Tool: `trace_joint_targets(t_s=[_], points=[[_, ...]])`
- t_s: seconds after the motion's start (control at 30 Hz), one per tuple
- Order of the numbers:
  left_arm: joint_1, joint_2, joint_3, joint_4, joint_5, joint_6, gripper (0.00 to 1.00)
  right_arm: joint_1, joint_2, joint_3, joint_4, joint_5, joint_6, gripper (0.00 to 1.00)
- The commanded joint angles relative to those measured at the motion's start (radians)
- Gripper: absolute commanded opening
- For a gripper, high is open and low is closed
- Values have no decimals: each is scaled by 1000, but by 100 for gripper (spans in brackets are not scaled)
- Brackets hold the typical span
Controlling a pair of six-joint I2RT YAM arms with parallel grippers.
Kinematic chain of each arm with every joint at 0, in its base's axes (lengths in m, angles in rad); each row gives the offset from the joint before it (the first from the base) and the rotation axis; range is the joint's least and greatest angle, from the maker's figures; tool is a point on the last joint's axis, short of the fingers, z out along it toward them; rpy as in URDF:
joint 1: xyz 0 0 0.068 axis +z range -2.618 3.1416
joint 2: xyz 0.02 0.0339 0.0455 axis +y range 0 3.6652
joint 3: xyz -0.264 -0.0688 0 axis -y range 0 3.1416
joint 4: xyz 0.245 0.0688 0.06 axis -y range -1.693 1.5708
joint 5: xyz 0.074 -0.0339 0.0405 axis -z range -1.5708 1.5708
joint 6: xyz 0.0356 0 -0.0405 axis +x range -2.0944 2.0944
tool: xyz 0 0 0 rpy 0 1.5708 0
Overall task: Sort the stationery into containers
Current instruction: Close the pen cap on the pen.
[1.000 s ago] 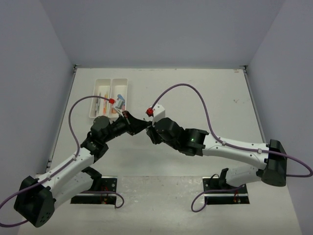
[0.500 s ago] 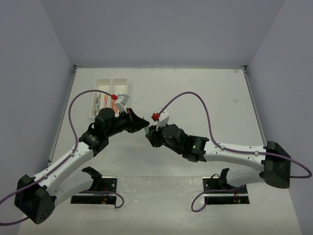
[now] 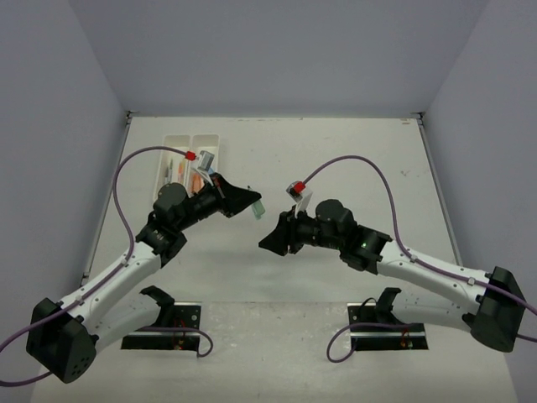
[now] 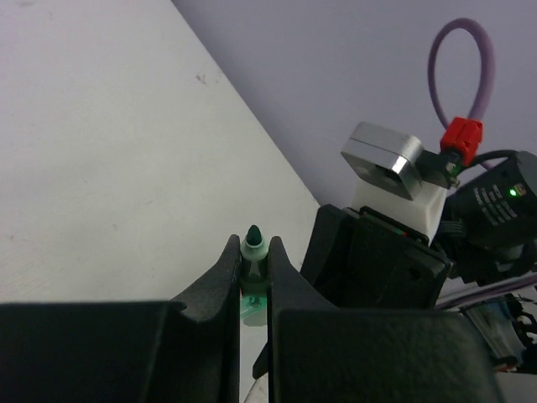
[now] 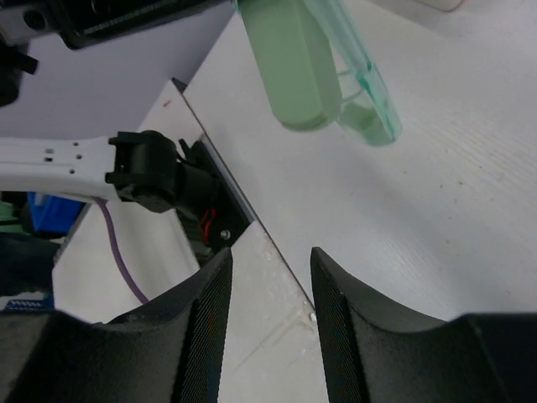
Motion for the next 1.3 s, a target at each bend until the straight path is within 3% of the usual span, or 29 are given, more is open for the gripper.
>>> trace_joint_targets(t_s=[0.0, 0.13, 0.37, 1.0, 1.13, 1.2, 1.23, 1.27], points=[[0, 16, -25, 182, 111, -69, 0, -55, 11, -4, 169, -194, 100, 43], [0, 14, -29, 198, 137, -76, 0, -78, 57, 19, 218, -215, 131, 43], [-1, -5, -34, 203, 175, -84, 0, -126, 91, 54, 231, -210, 145, 51], [-19, 20, -59, 234, 257, -53, 0, -165, 66, 125, 265, -283, 140, 37], [-21, 17, -43, 206, 248, -43, 0, -166, 86, 140, 271, -307, 129, 21], [-21, 16, -37, 177, 242, -33, 0, -166, 81, 134, 277, -310, 111, 6], [-21, 16, -34, 174, 241, -29, 4, -166, 76, 129, 277, -308, 100, 0], [-21, 15, -32, 173, 241, -28, 16, -166, 69, 121, 277, -303, 93, 0]])
